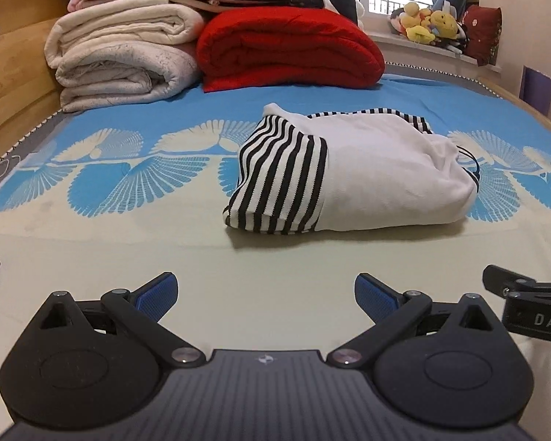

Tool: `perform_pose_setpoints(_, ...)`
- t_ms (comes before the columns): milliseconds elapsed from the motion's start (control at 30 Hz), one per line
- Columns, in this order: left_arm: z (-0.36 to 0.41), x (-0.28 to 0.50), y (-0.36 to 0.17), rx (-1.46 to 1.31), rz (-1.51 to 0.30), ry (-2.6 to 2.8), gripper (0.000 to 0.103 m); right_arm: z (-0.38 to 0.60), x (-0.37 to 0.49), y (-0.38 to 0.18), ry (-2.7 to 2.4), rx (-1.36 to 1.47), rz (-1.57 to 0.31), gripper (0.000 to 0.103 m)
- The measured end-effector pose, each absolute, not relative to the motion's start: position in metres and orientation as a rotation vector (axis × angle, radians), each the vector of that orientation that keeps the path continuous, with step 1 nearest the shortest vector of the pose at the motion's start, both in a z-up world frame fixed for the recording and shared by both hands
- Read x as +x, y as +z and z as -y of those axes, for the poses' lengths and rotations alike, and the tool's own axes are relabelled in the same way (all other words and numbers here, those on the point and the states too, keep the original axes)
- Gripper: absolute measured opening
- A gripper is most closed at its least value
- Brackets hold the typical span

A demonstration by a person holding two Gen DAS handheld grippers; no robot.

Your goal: Fold small clothes

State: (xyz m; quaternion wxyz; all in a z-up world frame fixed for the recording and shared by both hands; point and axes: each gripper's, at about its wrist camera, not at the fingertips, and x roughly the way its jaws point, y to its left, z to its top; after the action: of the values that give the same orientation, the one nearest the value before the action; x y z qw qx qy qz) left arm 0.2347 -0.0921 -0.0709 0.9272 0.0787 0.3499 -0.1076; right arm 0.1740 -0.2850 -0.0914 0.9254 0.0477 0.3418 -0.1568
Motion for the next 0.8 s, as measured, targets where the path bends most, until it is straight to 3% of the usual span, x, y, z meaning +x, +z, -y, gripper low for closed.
perform_pose_setpoints(800, 0.0950, 0.2323, -0.0720, 0.176, -0.711, -0.214, 0.102, 0.2819, 0.1756, -0.0997, -0.305, 0.100, -0.739, 0.102)
